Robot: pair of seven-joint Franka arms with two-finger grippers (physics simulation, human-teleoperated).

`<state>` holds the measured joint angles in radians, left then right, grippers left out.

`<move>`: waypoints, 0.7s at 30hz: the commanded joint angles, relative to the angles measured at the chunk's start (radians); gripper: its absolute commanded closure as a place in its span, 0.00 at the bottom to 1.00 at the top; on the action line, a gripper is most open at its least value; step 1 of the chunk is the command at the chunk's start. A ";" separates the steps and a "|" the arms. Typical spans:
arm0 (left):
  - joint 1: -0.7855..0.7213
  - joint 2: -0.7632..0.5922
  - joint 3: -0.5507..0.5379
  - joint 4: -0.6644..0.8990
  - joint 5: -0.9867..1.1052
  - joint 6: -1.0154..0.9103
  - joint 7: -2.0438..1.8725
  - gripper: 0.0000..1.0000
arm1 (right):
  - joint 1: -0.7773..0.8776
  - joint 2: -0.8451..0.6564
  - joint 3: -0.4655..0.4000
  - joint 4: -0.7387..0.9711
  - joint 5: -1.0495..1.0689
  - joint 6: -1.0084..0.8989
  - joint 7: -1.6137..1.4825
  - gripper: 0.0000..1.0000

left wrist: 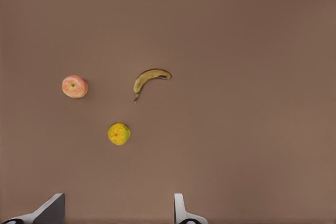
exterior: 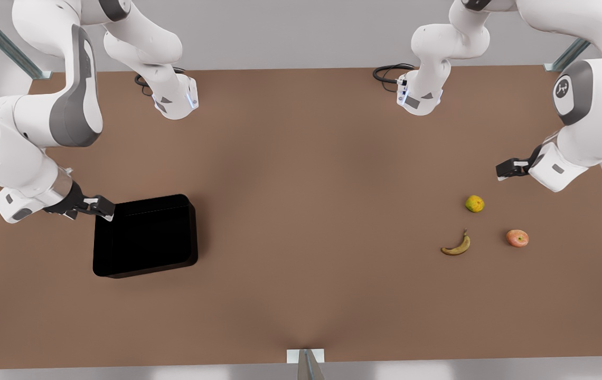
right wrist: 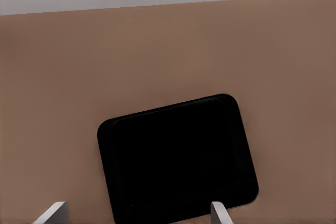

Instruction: Place the storage box in the middle with the right arm, and place the apple in the storage box with the left arm

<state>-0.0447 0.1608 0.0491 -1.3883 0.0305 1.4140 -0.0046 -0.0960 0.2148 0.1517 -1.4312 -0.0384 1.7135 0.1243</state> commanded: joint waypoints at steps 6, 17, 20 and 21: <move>0.144 0.204 -0.006 0.000 -0.001 0.143 0.012 0.00 | -0.022 0.008 -0.009 -0.012 -0.005 0.006 -0.009 0.00; 0.298 0.437 -0.035 -0.206 -0.006 0.622 0.038 0.00 | -0.131 0.090 -0.003 -0.333 -0.052 0.426 -0.081 0.00; 0.358 0.467 -0.037 -0.195 -0.003 0.623 0.038 0.00 | -0.185 0.158 0.006 -0.341 -0.055 0.479 -0.097 0.00; 0.365 0.482 -0.037 -0.181 -0.003 0.631 0.038 0.00 | -0.225 0.172 0.011 -0.353 -0.054 0.503 -0.143 0.00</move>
<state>0.3275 0.6477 0.0123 -1.5695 0.0261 2.0619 0.0338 -0.3585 0.3867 0.1869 -1.8028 -0.0921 2.2374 -0.0275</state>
